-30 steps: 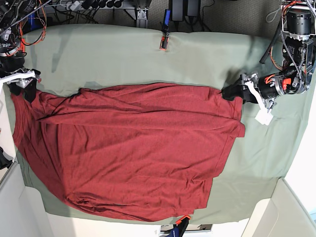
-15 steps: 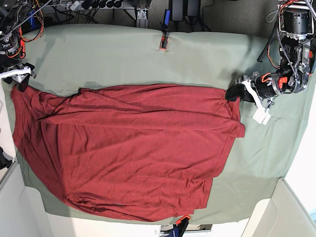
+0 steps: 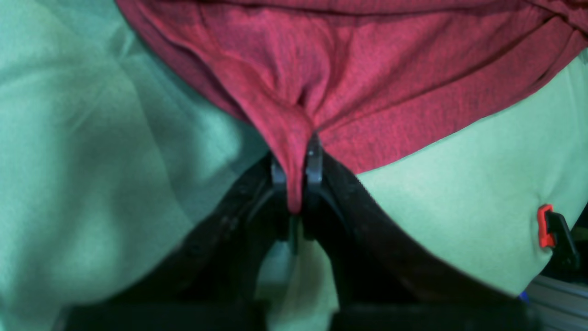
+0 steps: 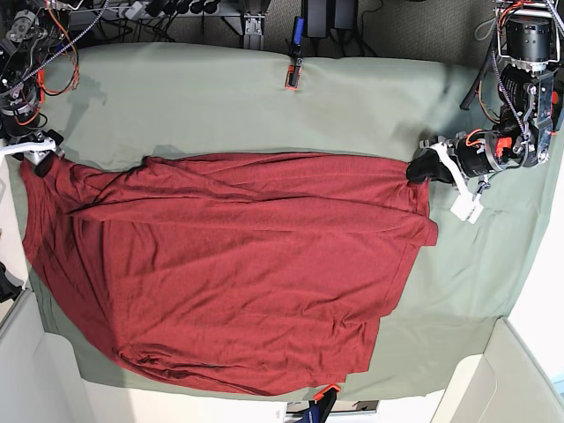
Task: Fold the T-shirt properly
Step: 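Pull the held shirt edges apart and drag the shirt across the cloth, then lift and shake the held shirt to spread it flat, then lay the shirt flat and open both grippers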
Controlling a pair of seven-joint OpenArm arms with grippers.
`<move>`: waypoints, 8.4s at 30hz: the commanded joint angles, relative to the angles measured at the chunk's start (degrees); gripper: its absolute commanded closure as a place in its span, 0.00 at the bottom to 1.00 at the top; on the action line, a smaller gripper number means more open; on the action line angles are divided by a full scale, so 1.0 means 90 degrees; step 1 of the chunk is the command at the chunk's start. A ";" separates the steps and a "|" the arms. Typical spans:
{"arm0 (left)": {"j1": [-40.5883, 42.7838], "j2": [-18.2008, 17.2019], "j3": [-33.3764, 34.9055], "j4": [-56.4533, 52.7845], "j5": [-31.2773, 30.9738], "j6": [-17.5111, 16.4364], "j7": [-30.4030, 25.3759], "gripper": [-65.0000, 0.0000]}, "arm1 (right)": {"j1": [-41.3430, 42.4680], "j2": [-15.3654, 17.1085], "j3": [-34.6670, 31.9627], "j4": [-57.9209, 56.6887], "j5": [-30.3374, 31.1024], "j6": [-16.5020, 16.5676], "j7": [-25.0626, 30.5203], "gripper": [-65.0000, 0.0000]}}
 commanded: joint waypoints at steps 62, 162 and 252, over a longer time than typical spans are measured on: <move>-0.2776 -0.0962 0.1411 -0.0916 0.1307 -0.0023 -0.1518 1.00 | 0.2259 0.0937 0.0148 -0.1848 -0.0168 0.0425 -0.0415 1.00; -0.3002 0.1192 -0.0911 -0.3043 0.1299 0.0546 -0.1389 0.44 | 0.2132 0.0102 0.0010 -0.2208 0.0835 0.0612 -0.0593 0.54; 0.0005 -0.1858 -0.0986 -0.1758 -0.2467 -0.0023 0.3253 1.00 | -0.1469 0.1375 -0.0296 0.0787 0.2387 0.1783 -0.1921 1.00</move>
